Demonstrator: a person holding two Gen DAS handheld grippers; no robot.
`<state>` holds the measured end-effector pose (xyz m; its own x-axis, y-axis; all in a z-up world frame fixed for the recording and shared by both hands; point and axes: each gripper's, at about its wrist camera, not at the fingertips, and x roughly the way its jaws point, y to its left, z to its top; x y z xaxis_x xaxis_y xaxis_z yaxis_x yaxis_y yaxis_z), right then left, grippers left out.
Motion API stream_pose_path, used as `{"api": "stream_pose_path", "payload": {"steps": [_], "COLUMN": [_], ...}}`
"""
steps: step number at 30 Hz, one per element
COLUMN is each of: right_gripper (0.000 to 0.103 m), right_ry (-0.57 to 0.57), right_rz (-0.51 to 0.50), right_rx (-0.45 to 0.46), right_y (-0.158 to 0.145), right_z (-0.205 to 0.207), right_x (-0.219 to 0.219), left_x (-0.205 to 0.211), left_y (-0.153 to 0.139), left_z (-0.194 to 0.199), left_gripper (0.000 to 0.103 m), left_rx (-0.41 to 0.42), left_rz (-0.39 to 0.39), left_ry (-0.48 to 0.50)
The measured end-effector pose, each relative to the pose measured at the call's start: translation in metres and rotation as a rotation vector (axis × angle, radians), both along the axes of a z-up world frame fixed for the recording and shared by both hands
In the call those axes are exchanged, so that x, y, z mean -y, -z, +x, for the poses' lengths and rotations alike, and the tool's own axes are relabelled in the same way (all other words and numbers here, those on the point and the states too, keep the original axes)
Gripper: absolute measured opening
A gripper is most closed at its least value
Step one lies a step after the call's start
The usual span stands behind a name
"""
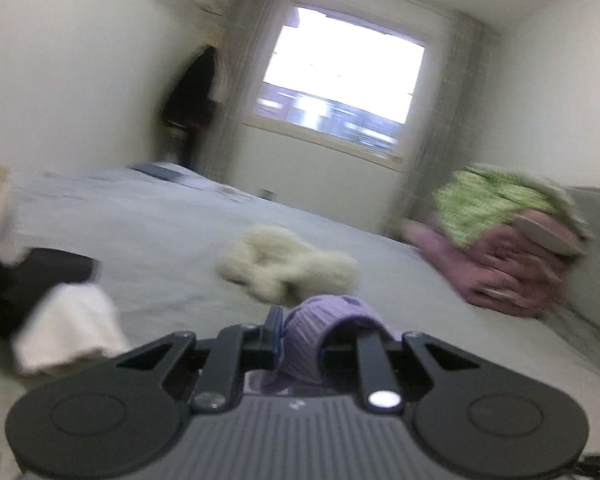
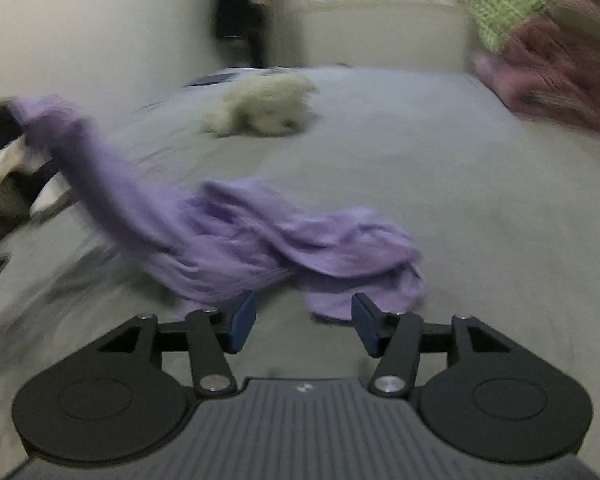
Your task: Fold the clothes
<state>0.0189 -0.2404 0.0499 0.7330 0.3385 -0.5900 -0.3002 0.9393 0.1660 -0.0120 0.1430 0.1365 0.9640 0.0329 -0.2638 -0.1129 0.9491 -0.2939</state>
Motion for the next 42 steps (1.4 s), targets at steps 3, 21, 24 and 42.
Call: {"api": "stream_pose_path", "payload": {"steps": [3,21,24,42], "right_gripper": [0.071,0.098,0.098,0.018], "right_ry": [0.091,-0.098,-0.108,0.415], "right_rz": [0.102,-0.235,-0.213,-0.294], "right_rx": [-0.058,0.264,0.206,0.513], "right_y": [0.01,0.021,0.026,-0.088], "right_z": [0.014,0.017,0.037,-0.014], "right_x": [0.012,-0.1,-0.098,0.034], "left_x": [-0.02,-0.015,-0.02,0.052], "left_y": [0.003,-0.005,-0.007,-0.044], "left_z": [-0.001,0.004,0.0,-0.039], "left_gripper": [0.016,0.017,0.016,0.017], "left_rx": [-0.013,0.032,0.065,0.236], "left_rz": [-0.1,-0.162,-0.183,-0.366], "left_ry": [-0.051,-0.008,-0.019,0.448]}}
